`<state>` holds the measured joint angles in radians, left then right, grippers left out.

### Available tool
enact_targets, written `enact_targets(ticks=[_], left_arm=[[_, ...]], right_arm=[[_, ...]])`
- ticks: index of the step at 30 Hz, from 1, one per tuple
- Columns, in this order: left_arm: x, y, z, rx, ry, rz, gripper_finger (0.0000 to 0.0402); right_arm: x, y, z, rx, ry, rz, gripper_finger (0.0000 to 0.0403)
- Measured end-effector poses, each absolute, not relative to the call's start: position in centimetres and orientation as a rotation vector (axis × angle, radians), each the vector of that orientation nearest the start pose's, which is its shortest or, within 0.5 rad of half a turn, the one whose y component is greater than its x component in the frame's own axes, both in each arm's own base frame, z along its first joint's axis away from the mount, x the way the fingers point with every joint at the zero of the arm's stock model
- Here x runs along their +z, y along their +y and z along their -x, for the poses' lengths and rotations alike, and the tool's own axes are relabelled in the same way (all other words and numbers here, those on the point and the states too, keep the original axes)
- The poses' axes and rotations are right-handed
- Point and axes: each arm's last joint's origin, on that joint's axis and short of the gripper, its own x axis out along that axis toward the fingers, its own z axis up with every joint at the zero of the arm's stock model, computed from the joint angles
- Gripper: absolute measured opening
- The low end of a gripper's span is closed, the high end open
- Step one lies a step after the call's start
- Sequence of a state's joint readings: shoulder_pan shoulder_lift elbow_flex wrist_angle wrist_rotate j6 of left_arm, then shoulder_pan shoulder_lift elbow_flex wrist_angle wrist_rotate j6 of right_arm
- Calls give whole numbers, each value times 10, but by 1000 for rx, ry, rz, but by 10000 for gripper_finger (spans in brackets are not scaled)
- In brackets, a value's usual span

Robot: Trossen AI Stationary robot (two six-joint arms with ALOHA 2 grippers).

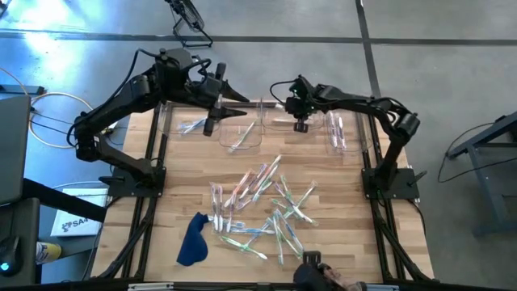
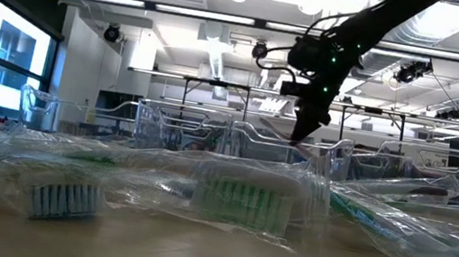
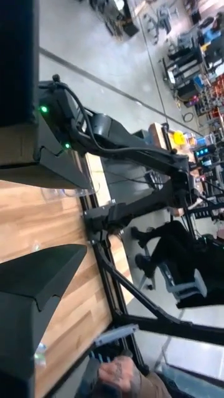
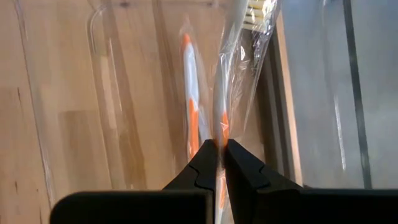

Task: Pick & Place Toothbrushes
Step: Put the orange toothbrush into the middle right transparent bin

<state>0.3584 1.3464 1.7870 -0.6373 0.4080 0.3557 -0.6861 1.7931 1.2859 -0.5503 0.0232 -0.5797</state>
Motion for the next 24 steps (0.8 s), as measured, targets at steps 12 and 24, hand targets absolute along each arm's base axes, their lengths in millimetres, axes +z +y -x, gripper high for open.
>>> enact_targets(ticks=[12,24], left_arm=[[502,79,-238,-28,177,-313,152],[502,79,-238,-27,177,-314,152]], right_arm=[[211,-236,-285,-288,1115,117,15],[211,-236,-285,-310,1109,113,76]])
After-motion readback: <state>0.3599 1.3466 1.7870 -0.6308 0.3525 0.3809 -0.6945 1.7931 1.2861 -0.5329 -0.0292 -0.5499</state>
